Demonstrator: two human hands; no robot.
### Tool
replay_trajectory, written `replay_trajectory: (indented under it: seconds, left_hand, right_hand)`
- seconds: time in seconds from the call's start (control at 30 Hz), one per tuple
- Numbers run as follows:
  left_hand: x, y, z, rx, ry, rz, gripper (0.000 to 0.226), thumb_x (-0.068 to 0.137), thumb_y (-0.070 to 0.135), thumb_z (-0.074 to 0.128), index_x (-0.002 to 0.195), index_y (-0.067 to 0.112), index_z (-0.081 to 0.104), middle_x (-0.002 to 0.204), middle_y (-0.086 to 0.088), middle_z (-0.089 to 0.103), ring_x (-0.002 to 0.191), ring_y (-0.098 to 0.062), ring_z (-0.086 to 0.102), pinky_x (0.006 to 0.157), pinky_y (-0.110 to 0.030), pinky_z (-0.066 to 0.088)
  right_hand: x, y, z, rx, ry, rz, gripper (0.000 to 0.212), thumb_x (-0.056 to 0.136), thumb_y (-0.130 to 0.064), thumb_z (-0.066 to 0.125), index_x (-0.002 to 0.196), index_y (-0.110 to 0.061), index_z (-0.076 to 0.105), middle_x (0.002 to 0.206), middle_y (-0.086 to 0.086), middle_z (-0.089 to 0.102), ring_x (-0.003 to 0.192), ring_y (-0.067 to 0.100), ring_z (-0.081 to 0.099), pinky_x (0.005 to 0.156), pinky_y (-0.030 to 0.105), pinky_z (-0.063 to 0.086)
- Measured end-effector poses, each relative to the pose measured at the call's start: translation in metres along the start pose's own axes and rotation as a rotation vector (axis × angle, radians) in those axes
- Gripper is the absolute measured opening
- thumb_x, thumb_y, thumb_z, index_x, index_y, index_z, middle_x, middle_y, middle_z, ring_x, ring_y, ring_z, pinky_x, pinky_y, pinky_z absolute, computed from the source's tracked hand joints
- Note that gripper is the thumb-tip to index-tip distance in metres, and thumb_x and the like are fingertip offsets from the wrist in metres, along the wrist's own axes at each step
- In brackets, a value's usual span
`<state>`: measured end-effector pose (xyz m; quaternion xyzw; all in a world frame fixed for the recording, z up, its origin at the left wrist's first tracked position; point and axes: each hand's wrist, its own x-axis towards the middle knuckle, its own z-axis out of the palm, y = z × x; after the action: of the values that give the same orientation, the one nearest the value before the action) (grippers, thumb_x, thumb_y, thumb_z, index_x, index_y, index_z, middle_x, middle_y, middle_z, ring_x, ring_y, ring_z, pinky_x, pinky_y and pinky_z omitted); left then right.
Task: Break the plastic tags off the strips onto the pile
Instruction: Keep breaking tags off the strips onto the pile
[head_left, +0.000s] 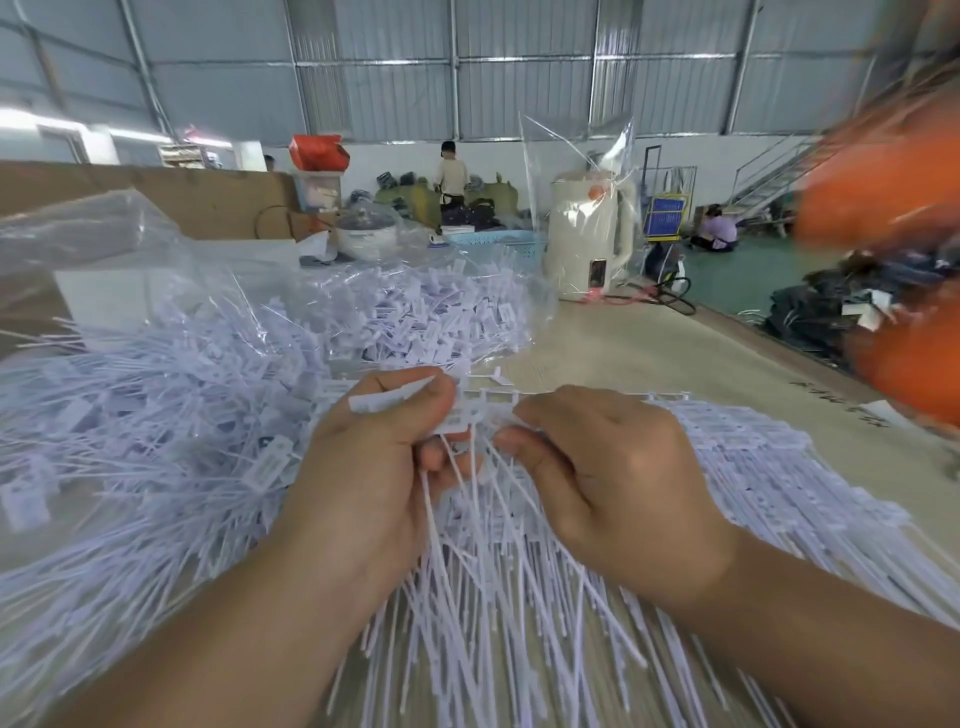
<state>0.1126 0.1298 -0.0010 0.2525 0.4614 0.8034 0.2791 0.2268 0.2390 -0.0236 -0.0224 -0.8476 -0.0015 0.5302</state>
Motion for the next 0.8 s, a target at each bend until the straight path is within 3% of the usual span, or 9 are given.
replay_trajectory:
  seconds: [0.17, 0.4, 0.53, 0.6, 0.7, 0.8]
  left_hand:
    - [0.001, 0.002, -0.001, 0.103, 0.038, 0.032, 0.011, 0.087, 0.003, 0.063, 0.079, 0.011, 0.063, 0.042, 0.001, 0.051, 0.032, -0.008, 0.045, 0.034, -0.021, 0.042]
    - [0.001, 0.0, -0.002, 0.193, 0.082, 0.084, 0.018, 0.084, 0.005, 0.069, 0.072, 0.018, 0.069, 0.056, -0.005, 0.064, 0.042, -0.013, 0.058, 0.037, -0.024, 0.046]
    - [0.014, 0.011, -0.016, 0.198, 0.14, 0.091, 0.028, 0.087, 0.003, 0.063, 0.064, 0.017, 0.069, 0.054, -0.005, 0.062, 0.041, -0.016, 0.056, 0.039, -0.026, 0.047]
    - [0.021, 0.02, -0.028, 0.191, 0.191, 0.087, 0.022, 0.088, 0.005, 0.06, 0.071, 0.015, 0.069, 0.054, -0.003, 0.061, 0.042, -0.016, 0.056, 0.042, -0.027, 0.048]
    - [0.013, 0.016, -0.016, 0.194, 0.044, 0.067, 0.003, 0.077, 0.013, 0.071, 0.075, 0.016, 0.072, 0.059, -0.009, 0.064, 0.045, -0.021, 0.057, 0.044, -0.032, 0.05]
    - [-0.005, 0.005, 0.0, 0.271, -0.159, 0.093, 0.006, 0.071, 0.018, 0.074, 0.071, 0.024, 0.074, 0.053, -0.005, 0.059, 0.035, -0.012, 0.043, 0.037, -0.024, 0.042]
  right_hand:
    - [-0.001, 0.001, 0.0, -0.063, -0.018, -0.1, 0.027, 0.094, -0.021, 0.055, 0.076, -0.005, 0.069, 0.061, 0.006, 0.057, 0.052, 0.027, 0.052, 0.047, 0.033, 0.042]
    - [0.002, -0.002, -0.007, -0.145, -0.051, -0.183, 0.027, 0.093, -0.018, 0.056, 0.074, -0.005, 0.07, 0.059, 0.007, 0.054, 0.049, 0.029, 0.049, 0.044, 0.034, 0.042]
    - [0.002, -0.004, -0.014, -0.154, -0.005, -0.193, 0.024, 0.091, -0.014, 0.06, 0.071, -0.004, 0.07, 0.055, 0.007, 0.051, 0.046, 0.028, 0.044, 0.042, 0.034, 0.039]
    - [0.0, -0.005, -0.017, -0.11, 0.033, -0.172, 0.022, 0.09, -0.013, 0.063, 0.072, -0.004, 0.071, 0.055, 0.007, 0.05, 0.047, 0.027, 0.044, 0.043, 0.034, 0.038]
    - [0.002, -0.006, -0.016, -0.054, 0.013, -0.152, 0.029, 0.096, -0.02, 0.054, 0.079, -0.002, 0.071, 0.061, 0.008, 0.056, 0.053, 0.029, 0.05, 0.048, 0.035, 0.042]
    - [0.005, -0.009, -0.014, -0.008, -0.048, -0.088, 0.029, 0.095, -0.026, 0.051, 0.104, -0.004, 0.068, 0.072, 0.005, 0.066, 0.061, 0.022, 0.059, 0.054, 0.029, 0.045]
